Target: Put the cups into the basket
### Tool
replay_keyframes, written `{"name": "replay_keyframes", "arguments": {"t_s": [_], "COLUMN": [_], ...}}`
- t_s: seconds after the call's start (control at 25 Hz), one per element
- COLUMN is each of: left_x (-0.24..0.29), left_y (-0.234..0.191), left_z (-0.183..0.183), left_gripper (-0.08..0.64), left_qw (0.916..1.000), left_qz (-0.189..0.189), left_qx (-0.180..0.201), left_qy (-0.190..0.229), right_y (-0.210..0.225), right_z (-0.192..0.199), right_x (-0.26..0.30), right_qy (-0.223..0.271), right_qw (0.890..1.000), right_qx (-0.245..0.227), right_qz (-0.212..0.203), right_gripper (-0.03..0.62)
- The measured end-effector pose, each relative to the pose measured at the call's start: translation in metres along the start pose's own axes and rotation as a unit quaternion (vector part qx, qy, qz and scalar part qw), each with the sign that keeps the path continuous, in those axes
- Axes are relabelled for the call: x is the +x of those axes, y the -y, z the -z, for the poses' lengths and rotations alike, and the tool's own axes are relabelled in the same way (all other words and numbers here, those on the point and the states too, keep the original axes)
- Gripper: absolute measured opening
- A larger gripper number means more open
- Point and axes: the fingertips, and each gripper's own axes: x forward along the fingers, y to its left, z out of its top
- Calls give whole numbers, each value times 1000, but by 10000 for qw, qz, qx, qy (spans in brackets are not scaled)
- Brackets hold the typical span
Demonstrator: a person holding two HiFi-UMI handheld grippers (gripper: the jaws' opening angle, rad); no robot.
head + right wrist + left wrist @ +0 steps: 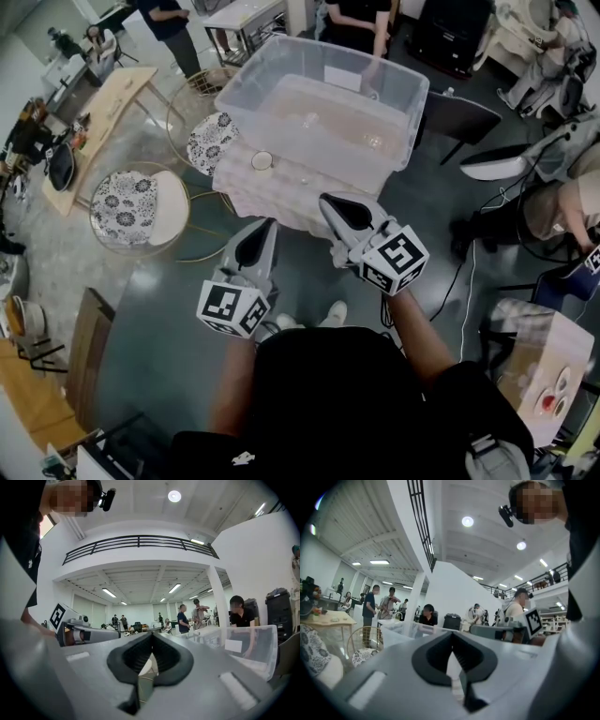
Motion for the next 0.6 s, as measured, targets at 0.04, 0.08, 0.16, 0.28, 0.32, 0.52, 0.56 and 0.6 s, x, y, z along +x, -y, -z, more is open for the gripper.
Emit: {"name": "replay_keyframes", "arguments": {"t_s": [0.04, 0.08, 0.16, 0.28, 0.32, 0.52, 0.56, 0.6], "left_x": [1, 3, 5, 8, 9, 13, 14, 15], "left_y": [2, 4, 8, 17, 20, 21, 21, 21], "left_z": [2, 3, 8, 17, 20, 22, 21, 20], "left_gripper": [5, 5, 5, 5, 5, 5, 5, 5], "left_qw": [10000, 10000, 9999, 9999, 9999, 9997, 9997, 9997], "left_qz": [-27, -54, -98, -119, -119, -181, -191, -197], "left_qx": [-2, -13, -59, -74, -65, -99, -98, -90], "left_qy": [-2, -3, -6, -68, -93, -106, -100, -95], "right_y": [2, 5, 10, 16, 18, 20, 21, 22], "right_z": [1, 2, 6, 11, 13, 13, 13, 13], "right_x": [-2, -4, -8, -14, -16, -17, -16, -15], "right_qy": [-3, -8, -24, -56, -63, -58, -58, -61], "right_qw": [10000, 10000, 10000, 10000, 9999, 9998, 9998, 9998], "right_qx": [-3, -8, -9, 32, 44, 48, 45, 42], "right_qz": [-18, -27, -36, -60, -71, -156, -176, -193], "right_gripper": [0, 0, 0, 0, 0, 0, 0, 0]}}
